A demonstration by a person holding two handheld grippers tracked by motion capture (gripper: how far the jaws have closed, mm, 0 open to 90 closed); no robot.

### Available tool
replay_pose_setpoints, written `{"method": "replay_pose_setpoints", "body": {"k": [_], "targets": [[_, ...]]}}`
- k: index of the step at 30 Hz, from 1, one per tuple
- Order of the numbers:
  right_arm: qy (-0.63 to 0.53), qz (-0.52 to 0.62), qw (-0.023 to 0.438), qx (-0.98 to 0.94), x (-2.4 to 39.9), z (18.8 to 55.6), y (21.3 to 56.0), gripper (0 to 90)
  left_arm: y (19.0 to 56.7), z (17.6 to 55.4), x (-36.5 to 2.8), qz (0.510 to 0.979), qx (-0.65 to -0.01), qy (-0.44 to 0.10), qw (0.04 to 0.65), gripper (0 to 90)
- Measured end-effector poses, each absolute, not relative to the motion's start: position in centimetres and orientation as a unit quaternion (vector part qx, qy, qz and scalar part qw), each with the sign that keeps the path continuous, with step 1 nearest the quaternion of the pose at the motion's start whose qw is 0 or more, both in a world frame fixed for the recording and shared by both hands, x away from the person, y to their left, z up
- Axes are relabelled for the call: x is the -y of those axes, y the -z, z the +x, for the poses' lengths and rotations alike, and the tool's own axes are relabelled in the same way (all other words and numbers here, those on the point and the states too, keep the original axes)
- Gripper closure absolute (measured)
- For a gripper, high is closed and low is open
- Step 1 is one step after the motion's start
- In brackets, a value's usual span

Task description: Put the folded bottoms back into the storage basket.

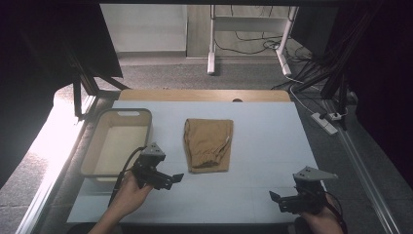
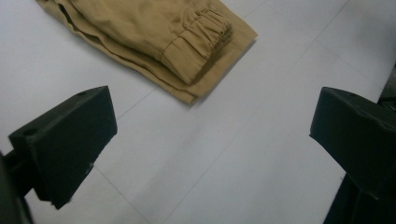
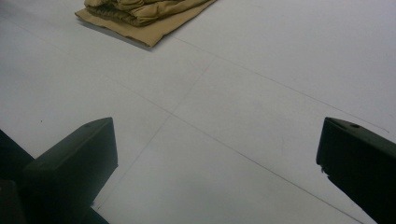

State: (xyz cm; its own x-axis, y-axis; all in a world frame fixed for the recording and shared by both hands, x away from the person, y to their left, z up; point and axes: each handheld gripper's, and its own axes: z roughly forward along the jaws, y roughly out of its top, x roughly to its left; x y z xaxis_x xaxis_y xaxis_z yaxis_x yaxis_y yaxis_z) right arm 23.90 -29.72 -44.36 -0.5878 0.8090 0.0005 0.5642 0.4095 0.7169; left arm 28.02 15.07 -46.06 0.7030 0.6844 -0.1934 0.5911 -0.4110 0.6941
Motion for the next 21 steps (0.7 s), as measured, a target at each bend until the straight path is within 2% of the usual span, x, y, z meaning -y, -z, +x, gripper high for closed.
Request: {"method": "replay_pose_setpoints", "body": {"k": [21], "targets": [[-0.345,0.416,0.176,-0.823,29.7,23.9,44.4,0.0,47.1,32.1,-12.9,0.842,-0.393,-0.078,0.362,0.0]]}}
